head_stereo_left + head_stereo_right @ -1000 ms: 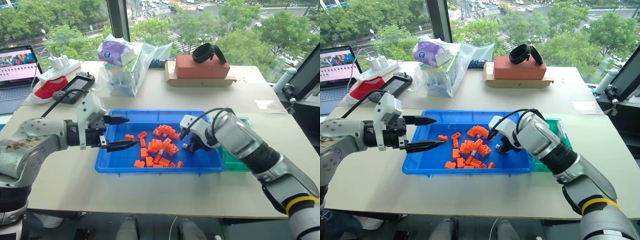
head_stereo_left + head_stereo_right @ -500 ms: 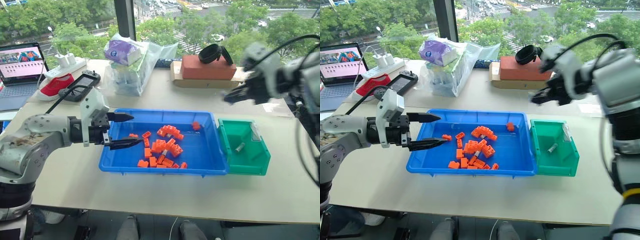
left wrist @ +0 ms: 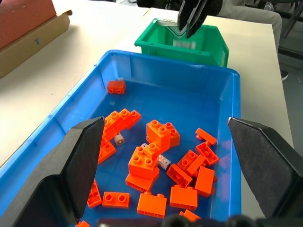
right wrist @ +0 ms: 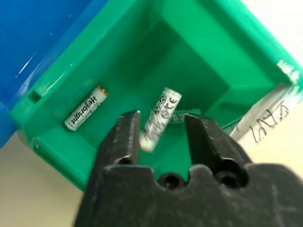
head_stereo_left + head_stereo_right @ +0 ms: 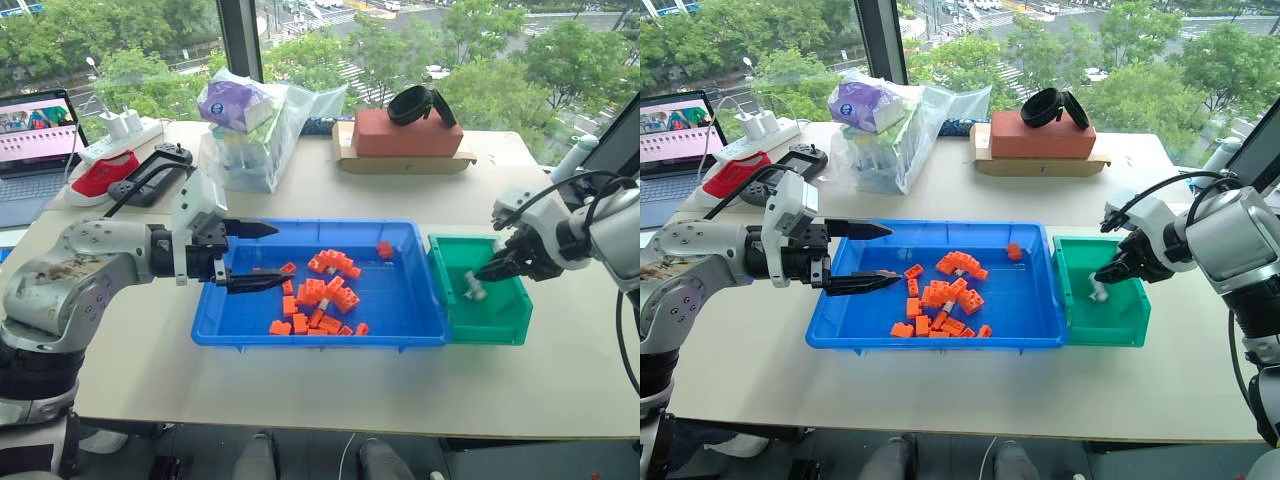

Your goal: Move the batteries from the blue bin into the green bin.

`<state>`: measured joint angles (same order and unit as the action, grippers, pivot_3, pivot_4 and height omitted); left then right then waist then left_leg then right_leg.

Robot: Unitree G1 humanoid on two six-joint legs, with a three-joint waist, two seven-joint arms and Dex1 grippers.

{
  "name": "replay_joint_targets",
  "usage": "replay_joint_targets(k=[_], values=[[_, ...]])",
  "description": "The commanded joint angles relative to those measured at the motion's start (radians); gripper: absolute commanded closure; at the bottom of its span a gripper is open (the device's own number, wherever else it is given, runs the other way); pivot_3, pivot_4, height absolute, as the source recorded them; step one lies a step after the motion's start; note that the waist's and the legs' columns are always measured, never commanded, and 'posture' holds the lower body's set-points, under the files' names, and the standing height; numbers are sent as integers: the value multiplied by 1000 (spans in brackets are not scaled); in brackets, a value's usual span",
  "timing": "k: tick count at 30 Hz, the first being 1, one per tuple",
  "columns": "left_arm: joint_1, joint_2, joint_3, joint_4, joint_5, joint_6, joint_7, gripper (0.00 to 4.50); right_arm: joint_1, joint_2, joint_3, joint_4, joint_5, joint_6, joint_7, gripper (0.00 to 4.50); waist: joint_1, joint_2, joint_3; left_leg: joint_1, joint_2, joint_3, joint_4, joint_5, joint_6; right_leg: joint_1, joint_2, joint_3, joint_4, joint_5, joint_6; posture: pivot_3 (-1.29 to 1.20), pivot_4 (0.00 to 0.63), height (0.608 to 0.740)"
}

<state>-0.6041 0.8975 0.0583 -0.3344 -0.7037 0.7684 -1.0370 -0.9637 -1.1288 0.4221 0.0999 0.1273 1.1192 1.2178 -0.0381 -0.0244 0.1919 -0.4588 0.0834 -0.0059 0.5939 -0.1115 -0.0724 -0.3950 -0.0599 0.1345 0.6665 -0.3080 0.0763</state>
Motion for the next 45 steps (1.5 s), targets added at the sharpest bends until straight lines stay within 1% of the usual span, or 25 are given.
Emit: replay_joint_targets(k=[1,3,6,9,12,15,18,25,38,39,40,43,45], values=[[0,15,29,-13,8,-8,8,0,-54,-28,-42,-4,-39,-34,-19,854,0,0,0,0,0,0,0,0,0,0,0,0,0,0,0,0,150,739],[33,26,66,-19,6,-4,28,0,-90,15,-94,-4,-20,-61,-45,267,-6,0,0,0,0,0,0,0,0,0,0,0,0,0,0,0,150,739],[87,54,121,-17,19,-5,56,0,-145,103,-141,-73,50,-7,-38,267,-18,0,0,0,1,0,-1,0,0,-1,0,0,1,0,0,0,150,739],[127,75,150,-23,31,-11,69,0,-171,178,-148,-156,117,44,-22,267,-20,0,0,0,1,-2,-1,0,0,-1,1,-1,2,0,0,0,150,739],[157,90,189,-36,22,-3,81,0,-170,271,-100,-243,158,59,-29,267,-11,0,0,0,1,-2,-1,0,0,0,1,-2,1,0,0,0,150,739],[179,99,216,-57,10,7,87,0,-142,330,-26,-279,146,28,-48,267,-3,0,0,0,1,-2,-1,0,0,0,1,-3,1,0,0,0,150,739],[200,102,236,-85,-5,22,97,0,-122,364,45,-279,110,-14,-74,267,6,0,0,-1,1,-3,0,0,0,1,0,-4,0,0,0,0,150,739],[235,110,257,-121,-19,36,124,0,-108,466,91,-231,111,-18,-124,267,0,-1,0,-1,1,-4,0,0,0,0,0,-6,1,0,-1,0,150,739],[250,116,241,-156,-66,67,116,0,-96,595,87,-146,104,2,-249,267,-4,-1,0,-1,1,-6,0,0,-1,0,0,-8,2,0,-2,0,150,739],[250,117,241,-157,-69,68,115,0,-95,598,88,-142,103,2,-253,774,-4,-1,0,-1,1,-6,0,0,-1,0,0,-9,2,0,-2,0,150,739],[251,118,240,-158,-70,70,113,0,-94,599,89,-140,104,3,-256,910,-4,-1,0,-1,1,-6,0,0,-1,0,0,-9,2,0,-2,0,150,739],[253,121,240,-158,-74,73,107,0,-93,596,90,-140,107,4,-261,1913,-4,-1,0,-1,1,-6,0,0,-1,0,0,-9,2,0,-2,0,150,739],[256,124,240,-157,-75,73,99,0,-93,595,86,-141,111,6,-265,1913,-5,-1,0,-1,1,-6,0,0,-1,0,0,-9,2,0,-2,0,150,739]])
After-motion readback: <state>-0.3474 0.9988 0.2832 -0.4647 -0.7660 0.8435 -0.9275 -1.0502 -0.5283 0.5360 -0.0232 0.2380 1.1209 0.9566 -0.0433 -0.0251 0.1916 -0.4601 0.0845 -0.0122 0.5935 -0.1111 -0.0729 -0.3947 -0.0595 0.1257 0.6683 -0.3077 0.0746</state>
